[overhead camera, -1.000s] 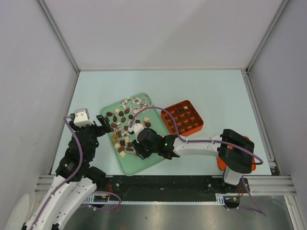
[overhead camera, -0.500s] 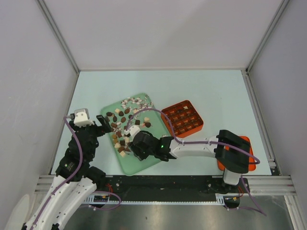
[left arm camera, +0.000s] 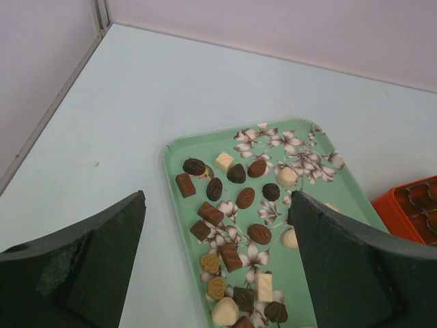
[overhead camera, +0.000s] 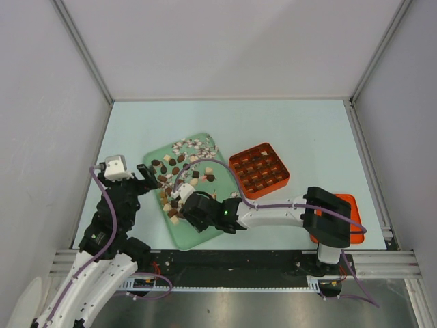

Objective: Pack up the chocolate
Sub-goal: Pick up the fake chocolate from the plate.

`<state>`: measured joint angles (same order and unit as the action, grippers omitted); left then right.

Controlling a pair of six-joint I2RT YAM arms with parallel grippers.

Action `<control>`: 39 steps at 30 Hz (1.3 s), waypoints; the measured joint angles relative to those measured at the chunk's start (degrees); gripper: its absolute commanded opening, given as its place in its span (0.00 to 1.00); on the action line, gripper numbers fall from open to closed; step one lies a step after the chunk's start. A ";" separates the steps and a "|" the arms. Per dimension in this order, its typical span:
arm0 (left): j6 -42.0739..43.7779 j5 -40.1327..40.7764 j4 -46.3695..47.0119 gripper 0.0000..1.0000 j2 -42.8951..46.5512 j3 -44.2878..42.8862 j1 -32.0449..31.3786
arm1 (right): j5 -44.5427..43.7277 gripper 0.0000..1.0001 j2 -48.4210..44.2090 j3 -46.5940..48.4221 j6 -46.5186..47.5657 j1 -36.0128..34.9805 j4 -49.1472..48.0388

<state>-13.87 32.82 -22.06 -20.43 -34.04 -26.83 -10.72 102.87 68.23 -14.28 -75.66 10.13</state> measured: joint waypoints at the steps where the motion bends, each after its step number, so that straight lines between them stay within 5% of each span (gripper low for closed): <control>1: 0.00 -0.02 0.00 0.92 0.04 0.00 0.00 | 0.00 0.36 0.02 0.07 0.00 0.00 0.09; 16: 0.00 -0.02 0.00 0.92 0.35 0.00 0.02 | -2.60 0.03 0.50 0.92 0.79 -0.02 2.45; 29: 0.00 -0.07 0.00 0.92 0.72 0.00 0.02 | -5.97 0.00 -11.30 0.92 1.84 2.47 10.08; 39: 0.00 -0.55 0.00 0.92 0.90 0.02 0.02 | -9.33 0.00 -21.14 -1.31 3.87 20.76 13.35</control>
<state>-13.87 32.27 -22.06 -19.53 -34.02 -26.81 -20.05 81.73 66.92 -10.41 -54.89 23.49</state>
